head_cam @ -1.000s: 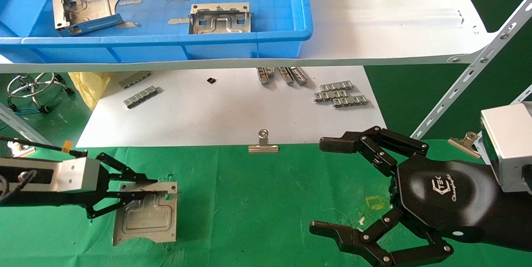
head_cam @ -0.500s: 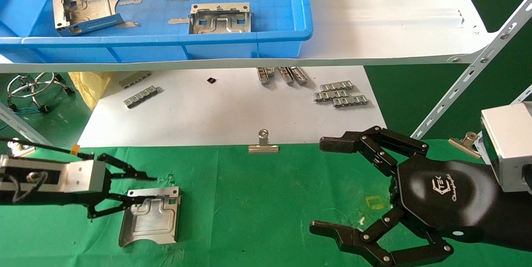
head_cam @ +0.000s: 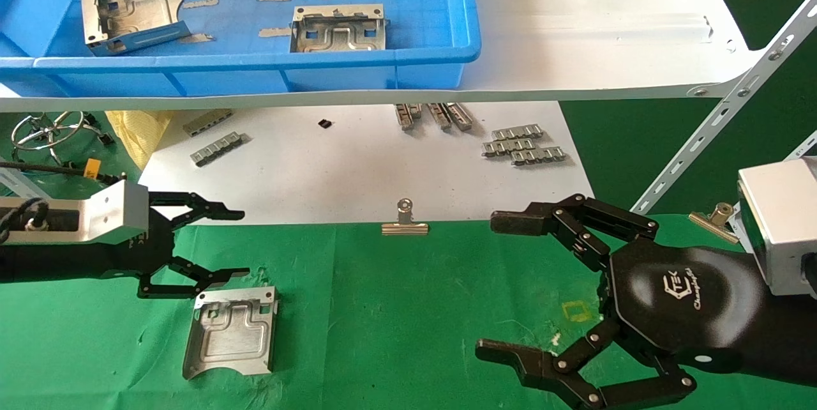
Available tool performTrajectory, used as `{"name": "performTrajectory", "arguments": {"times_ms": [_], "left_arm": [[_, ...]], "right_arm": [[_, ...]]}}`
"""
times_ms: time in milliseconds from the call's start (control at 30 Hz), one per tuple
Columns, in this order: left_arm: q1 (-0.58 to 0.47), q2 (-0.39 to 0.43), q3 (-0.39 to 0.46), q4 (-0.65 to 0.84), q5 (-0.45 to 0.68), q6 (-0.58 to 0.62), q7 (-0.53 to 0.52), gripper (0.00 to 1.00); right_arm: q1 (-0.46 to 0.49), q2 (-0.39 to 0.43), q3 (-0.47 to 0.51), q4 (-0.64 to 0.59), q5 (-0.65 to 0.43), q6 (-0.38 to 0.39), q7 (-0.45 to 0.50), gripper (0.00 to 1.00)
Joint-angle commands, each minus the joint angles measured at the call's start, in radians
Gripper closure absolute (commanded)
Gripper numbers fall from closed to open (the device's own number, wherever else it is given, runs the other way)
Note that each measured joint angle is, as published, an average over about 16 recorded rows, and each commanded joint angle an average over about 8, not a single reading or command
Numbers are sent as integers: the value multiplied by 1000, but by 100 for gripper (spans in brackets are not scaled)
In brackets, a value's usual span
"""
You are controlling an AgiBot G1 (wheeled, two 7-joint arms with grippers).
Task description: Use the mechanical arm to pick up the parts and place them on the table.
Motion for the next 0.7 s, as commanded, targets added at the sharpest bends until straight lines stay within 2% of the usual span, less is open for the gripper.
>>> {"name": "performTrajectory", "arguments": {"times_ms": [33, 400, 700], "left_arm": [[0, -2, -5, -1, -13, 1, -26, 0], [11, -6, -14, -20, -12, -1, -27, 0], [96, -37, -100, -167, -52, -13, -133, 0]], "right_arm": [[0, 0, 0, 0, 0, 0, 0, 0], [0, 0, 0, 0, 0, 0, 0, 0], [0, 0, 0, 0, 0, 0, 0, 0]]}}
